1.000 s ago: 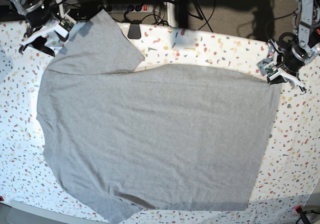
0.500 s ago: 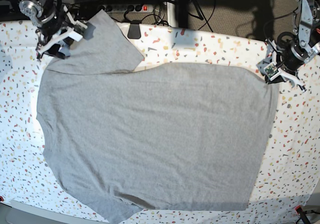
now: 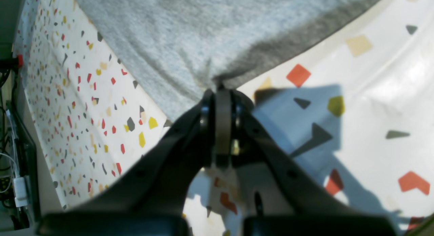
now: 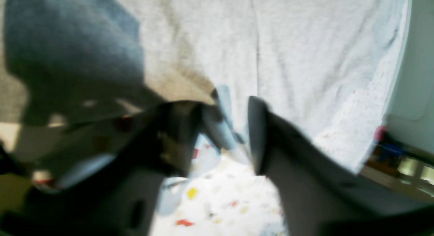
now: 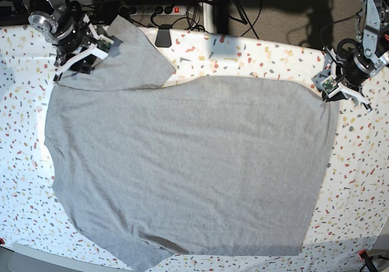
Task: Fold the T-shirt properly
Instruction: 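Close both grippers on the collar-side corners of the shirt, then lift the collar edge with both grippers and fold it over the shirt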
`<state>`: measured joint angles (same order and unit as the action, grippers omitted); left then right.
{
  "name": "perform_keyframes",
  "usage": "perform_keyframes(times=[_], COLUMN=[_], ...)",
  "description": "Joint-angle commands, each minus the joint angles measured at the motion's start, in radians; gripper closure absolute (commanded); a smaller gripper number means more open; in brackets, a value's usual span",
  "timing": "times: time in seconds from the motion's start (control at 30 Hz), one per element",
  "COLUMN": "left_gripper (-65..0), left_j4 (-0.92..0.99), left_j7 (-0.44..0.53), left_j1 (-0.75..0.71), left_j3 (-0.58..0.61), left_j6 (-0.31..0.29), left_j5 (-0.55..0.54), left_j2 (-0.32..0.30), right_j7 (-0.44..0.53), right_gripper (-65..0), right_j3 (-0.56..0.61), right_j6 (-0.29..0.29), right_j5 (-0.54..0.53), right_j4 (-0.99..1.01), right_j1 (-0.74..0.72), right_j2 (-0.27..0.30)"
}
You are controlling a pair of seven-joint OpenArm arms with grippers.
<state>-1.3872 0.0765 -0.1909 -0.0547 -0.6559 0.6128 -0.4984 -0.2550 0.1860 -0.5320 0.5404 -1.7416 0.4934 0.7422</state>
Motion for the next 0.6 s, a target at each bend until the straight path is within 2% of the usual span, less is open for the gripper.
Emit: perform_keyframes(times=[0.0, 0.1, 0.2, 0.33, 0.37, 0.47, 0.57], left_gripper=[0.0, 0.0, 0.0, 0.0, 0.0, 0.0, 0.0], left_j4=[-0.007, -0.007, -0.007, -0.007, -0.008, -0.020, -0.059], left_j7=[0.000, 0.000, 0.000, -0.001, 0.000, -0.003, -0.008], left_j1=[0.003, 0.003, 0.003, 0.001, -0.003, -0.015, -0.051], left_j3=[-0.002, -0.002, -0.002, -0.002, -0.003, -0.003, -0.003], left_j6=[-0.014, -0.014, -0.014, -0.014, -0.014, -0.014, -0.015], left_j5=[0.008, 0.008, 0.008, 0.005, 0.002, -0.063, -0.188], left_j2=[-0.013, -0.013, -0.013, -0.013, -0.016, -0.041, -0.098], right_j7=[0.006, 0.001, 0.002, 0.003, 0.001, -0.020, -0.019], right_gripper=[-12.7, 0.0, 0.0, 0.0, 0.0, 0.0, 0.0], right_j3=[-0.002, -0.002, -0.002, -0.003, -0.005, -0.031, -0.091], right_j6=[-0.012, -0.010, 0.019, 0.131, 0.143, 0.143, 0.143], right_j5=[-0.015, -0.028, -0.029, -0.119, -0.135, -0.177, -0.218], right_j4=[-0.007, -0.007, -0.008, -0.011, -0.018, -0.045, -0.093], right_j1=[0.003, 0.002, 0.003, 0.003, 0.003, 0.024, 0.077], right_j2=[0.011, 0.011, 0.011, 0.012, 0.012, 0.014, 0.017])
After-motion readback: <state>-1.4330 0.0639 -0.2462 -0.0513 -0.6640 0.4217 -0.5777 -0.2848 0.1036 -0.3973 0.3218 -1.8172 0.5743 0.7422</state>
